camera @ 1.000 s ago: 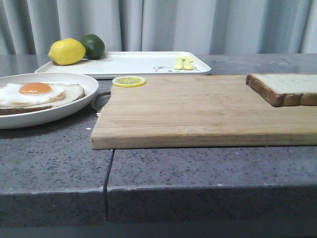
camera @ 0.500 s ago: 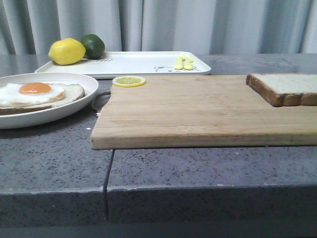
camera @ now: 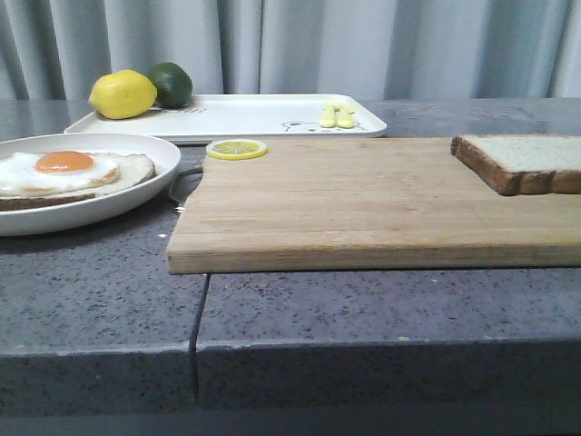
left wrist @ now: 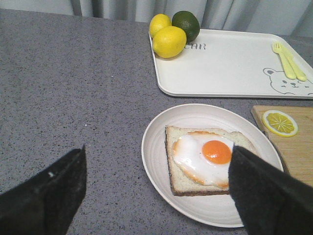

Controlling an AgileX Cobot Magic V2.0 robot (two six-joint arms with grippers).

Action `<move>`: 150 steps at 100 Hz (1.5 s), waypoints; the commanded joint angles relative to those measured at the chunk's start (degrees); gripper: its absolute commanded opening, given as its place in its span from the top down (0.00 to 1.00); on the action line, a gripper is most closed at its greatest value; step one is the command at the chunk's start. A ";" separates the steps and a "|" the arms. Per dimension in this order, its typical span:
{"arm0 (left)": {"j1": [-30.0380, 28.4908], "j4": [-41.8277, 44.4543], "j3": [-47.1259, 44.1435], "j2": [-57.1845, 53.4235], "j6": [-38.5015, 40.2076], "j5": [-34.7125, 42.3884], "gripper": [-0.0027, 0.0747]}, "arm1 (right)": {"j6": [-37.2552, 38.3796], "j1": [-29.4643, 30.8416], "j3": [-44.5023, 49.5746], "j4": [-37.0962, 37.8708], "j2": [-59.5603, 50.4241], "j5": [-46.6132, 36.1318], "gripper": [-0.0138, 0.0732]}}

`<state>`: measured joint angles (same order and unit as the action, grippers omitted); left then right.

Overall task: Place bread and move sandwich to tray
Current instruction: 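Lower the right gripper and pinch the bread slice's crust edge, then lift the bread slice with the right gripper toward the egg plate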

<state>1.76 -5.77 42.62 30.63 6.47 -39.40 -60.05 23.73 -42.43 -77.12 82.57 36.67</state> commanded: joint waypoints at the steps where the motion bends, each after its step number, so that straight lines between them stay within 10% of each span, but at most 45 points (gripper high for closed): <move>1: -0.11 -0.71 2.07 0.63 -0.06 3.78 0.25 | -1.40 0.35 -1.67 -3.27 -0.67 2.52 0.29; 98: -0.11 -0.71 2.07 0.63 -0.06 3.78 0.25 | -1.59 0.35 -1.67 -4.69 4.12 9.64 0.30; 150: -0.11 -0.71 2.07 0.63 -0.06 3.78 0.25 | -1.59 0.35 -1.67 -4.69 3.98 9.44 0.98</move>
<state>1.76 -5.77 42.62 30.63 6.47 -39.40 -60.85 23.78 -42.69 -80.05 88.24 44.11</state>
